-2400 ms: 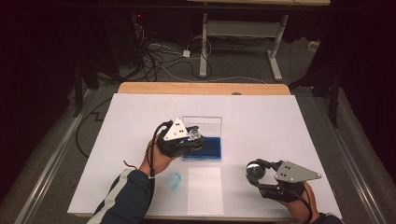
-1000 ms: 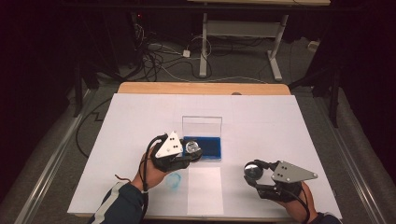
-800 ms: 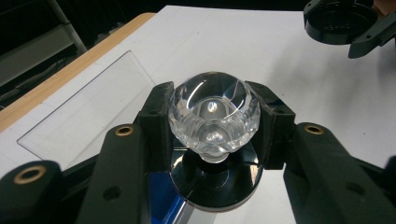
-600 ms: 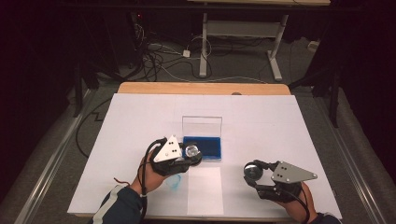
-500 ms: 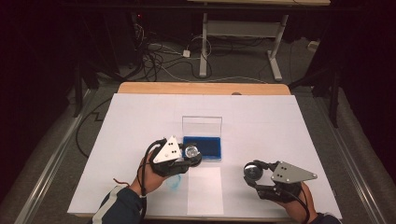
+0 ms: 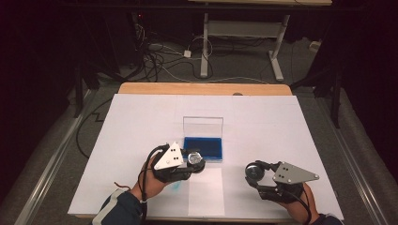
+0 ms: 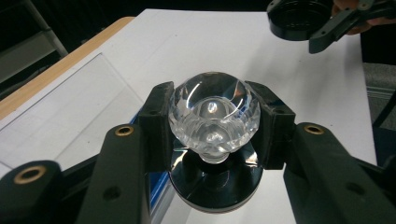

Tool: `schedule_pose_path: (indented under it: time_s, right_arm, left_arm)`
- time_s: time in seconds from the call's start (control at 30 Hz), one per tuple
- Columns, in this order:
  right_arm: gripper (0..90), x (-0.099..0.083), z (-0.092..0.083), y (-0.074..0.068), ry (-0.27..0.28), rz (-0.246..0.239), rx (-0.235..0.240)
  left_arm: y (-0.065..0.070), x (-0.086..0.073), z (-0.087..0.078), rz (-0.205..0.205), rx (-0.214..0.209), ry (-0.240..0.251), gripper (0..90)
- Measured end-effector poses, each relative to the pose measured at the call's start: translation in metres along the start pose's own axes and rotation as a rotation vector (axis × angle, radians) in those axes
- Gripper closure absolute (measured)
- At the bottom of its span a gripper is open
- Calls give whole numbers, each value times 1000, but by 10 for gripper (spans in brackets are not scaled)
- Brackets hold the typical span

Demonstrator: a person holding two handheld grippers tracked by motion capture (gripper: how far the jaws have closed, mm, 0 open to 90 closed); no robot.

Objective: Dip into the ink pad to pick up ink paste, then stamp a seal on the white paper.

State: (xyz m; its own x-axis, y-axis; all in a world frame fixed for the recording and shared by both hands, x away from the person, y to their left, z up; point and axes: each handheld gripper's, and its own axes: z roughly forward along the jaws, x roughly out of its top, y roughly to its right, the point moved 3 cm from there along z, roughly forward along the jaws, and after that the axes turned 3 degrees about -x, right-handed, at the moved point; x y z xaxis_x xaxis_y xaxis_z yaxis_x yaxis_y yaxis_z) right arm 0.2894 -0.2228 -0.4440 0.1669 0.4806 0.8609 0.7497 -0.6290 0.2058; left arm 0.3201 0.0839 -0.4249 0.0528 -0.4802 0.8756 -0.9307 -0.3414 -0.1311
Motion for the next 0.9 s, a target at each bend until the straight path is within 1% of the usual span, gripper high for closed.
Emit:
schedule_pose_path:
  time_s: [0.07, 0.2, 0.37, 0.43, 0.47, 0.6, 0.7, 0.9]
  right_arm:
    - [381, 0, 0, 0, 0, 1, 1]
    - [381, 0, 0, 0, -3, -3, 0]
    - [381, 0, 0, -1, -3, -2, 2]
    - [381, 0, 0, -1, -1, -1, 2]
    - [381, 0, 0, -1, -1, 1, 2]
    - [381, 0, 0, -2, 0, -1, 4]
    - [381, 0, 1, -2, -3, -2, 7]
    - [381, -1, 0, -4, -5, -6, 8]
  left_arm:
    - [2, -1, 0, -1, -11, 0, 541]
    - [6, -2, 0, 9, -16, -10, 541]
    - [9, -3, -2, 6, -29, -4, 541]
    - [11, -3, -2, 9, -28, -5, 541]
    - [12, -3, -2, 11, -35, -7, 541]
    - [15, -3, -2, 16, -42, -10, 541]
    - [18, -4, -2, 8, -50, -7, 541]
    - [23, -8, 0, 11, -61, -29, 541]
